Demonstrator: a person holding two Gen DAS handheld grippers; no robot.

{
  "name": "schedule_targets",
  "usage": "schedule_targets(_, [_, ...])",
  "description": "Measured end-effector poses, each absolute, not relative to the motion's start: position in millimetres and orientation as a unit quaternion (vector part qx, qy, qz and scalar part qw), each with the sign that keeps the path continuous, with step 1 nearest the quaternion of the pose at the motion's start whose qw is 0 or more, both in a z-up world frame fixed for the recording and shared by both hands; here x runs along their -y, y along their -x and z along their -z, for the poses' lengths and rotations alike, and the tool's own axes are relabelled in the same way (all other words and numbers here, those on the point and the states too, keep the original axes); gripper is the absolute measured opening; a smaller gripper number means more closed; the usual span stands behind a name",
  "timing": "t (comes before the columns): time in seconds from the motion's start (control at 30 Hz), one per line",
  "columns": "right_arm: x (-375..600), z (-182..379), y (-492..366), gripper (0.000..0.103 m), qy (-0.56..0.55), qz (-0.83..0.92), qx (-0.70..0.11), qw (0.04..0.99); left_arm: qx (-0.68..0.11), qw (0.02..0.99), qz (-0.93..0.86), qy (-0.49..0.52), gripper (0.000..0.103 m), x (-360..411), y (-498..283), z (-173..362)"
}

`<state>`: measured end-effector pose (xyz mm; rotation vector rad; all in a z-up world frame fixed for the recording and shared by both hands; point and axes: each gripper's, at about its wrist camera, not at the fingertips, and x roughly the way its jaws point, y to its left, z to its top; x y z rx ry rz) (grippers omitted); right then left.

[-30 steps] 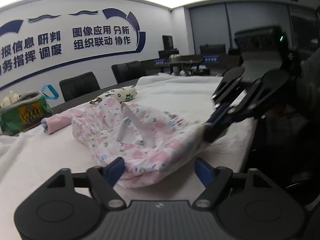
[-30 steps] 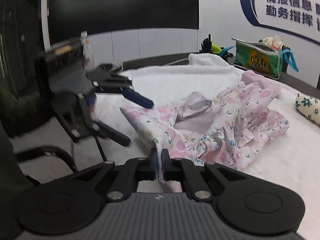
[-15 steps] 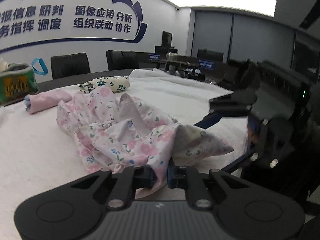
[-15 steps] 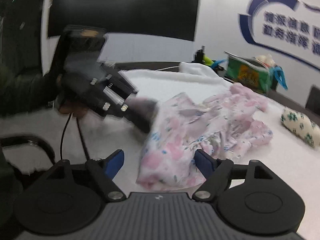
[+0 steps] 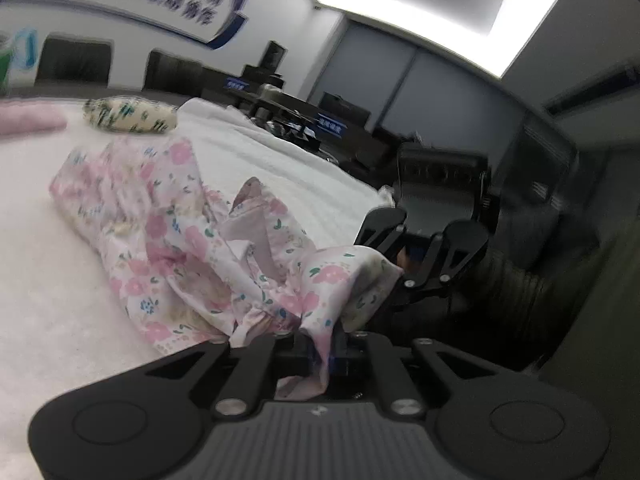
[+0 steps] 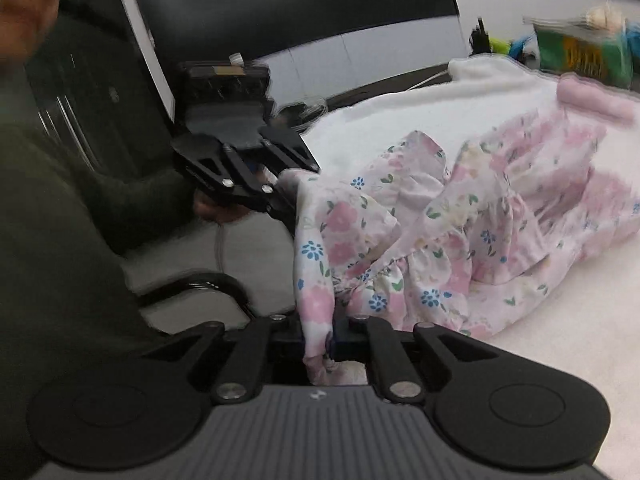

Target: Fold clothes

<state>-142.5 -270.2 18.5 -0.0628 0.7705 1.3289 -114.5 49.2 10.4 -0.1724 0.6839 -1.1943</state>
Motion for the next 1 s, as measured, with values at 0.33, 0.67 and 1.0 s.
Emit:
schedule_targets(0.33, [296.6, -16.6, 118.5, 0.01, -0.087, -0.59, -0.334, 0.73, -0.154, 0.875, 0.458, 0.038, 0.086, -69.4, 141.4, -20.3])
schedule_targets(0.67, [284.8, -24.6, 130.7, 0.009, -0.059, -0.62, -0.322, 0.713, -0.201, 0.811, 0.528, -0.15, 0.028, 5.8, 134.3, 1.9])
schedule_targets(1.0, [296.1, -35.8, 173.8, 0.088, 0.034, -0.508, -0.215, 0.833, -0.268, 0.81, 0.52, 0.03, 0.009, -30.3, 95.3, 2.7])
